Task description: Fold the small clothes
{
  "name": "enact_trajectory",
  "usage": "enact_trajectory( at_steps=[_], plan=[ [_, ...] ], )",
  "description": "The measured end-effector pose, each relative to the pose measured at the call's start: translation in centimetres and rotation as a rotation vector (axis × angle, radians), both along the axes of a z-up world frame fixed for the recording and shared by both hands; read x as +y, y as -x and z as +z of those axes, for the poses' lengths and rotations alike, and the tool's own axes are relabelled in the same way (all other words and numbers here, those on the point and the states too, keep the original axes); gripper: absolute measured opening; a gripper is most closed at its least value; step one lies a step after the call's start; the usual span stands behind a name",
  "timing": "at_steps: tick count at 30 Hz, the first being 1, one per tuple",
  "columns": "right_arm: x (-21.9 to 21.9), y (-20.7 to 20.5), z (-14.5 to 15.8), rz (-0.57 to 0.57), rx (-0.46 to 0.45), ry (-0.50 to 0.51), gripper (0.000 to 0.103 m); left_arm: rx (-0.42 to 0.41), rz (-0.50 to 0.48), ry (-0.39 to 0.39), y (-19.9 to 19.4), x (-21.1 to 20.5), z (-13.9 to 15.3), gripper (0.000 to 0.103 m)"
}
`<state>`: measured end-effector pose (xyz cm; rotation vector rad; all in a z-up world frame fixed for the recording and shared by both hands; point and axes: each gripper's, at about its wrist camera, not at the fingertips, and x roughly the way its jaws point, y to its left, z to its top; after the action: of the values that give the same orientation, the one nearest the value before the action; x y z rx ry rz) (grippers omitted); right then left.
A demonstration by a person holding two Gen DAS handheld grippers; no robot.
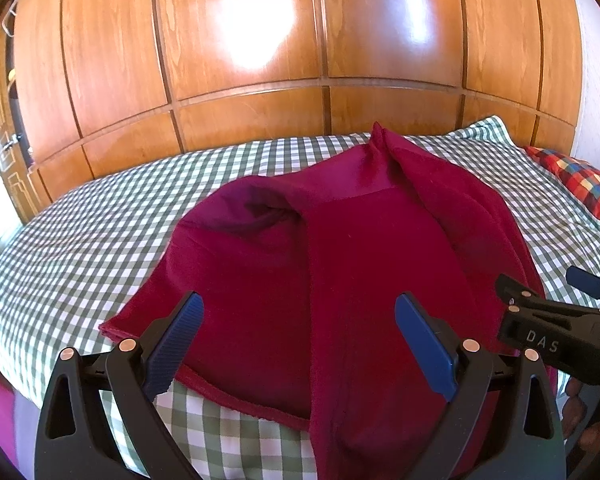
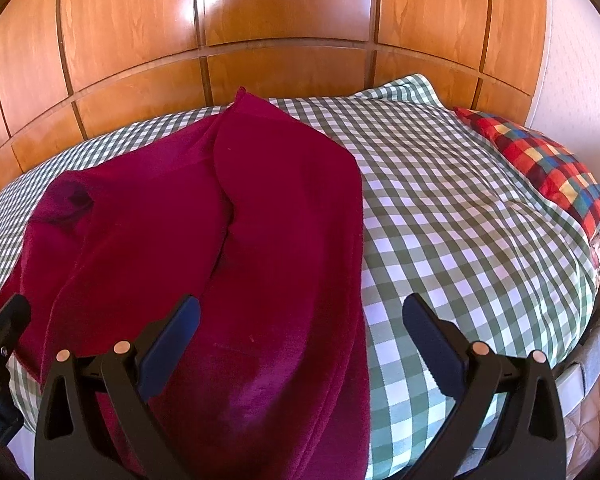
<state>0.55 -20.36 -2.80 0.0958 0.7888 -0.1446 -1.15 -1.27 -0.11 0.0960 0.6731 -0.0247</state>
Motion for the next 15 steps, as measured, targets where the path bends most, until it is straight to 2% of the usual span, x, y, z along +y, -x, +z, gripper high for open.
enact_trajectory(
  at_steps=[6, 9, 10, 11, 12, 15],
  plan=[
    [-1.6, -0.2, -0.2, -0.031, 0.017, -0.014, 0.101, 0.039, -0.055, 0.001, -0.4, 0.2, -0.9, 0.096],
    [-2.4, -0.2, -0.3, -0.029, 0.028, -0.031, 0.101, 0.059, -0.146, 0.016, -0.3, 0.1, -1.1, 0.094],
    [-2.7, -0.2, -0.3, -0.020, 0.029, -0.046, 0.101, 0.067, -0.186, 0.021, -0.2, 0.1, -1.1, 0.089],
    [-3.0, -0.2, -0.3, -0.011, 0.031, -0.060, 0.101, 0.080, -0.237, 0.018, 0.0, -0.1, -1.1, 0.079],
    [-3.3, -0.2, -0.3, -0.004, 0.029, -0.074, 0.101, 0.098, -0.302, 0.009, 0.2, -0.4, -1.3, 0.074],
    [-4.4, 0.0, -0.1, 0.006, 0.016, -0.107, 0.101, 0.130, -0.428, -0.036, 1.0, -1.0, -2.1, 0.069]
  ],
)
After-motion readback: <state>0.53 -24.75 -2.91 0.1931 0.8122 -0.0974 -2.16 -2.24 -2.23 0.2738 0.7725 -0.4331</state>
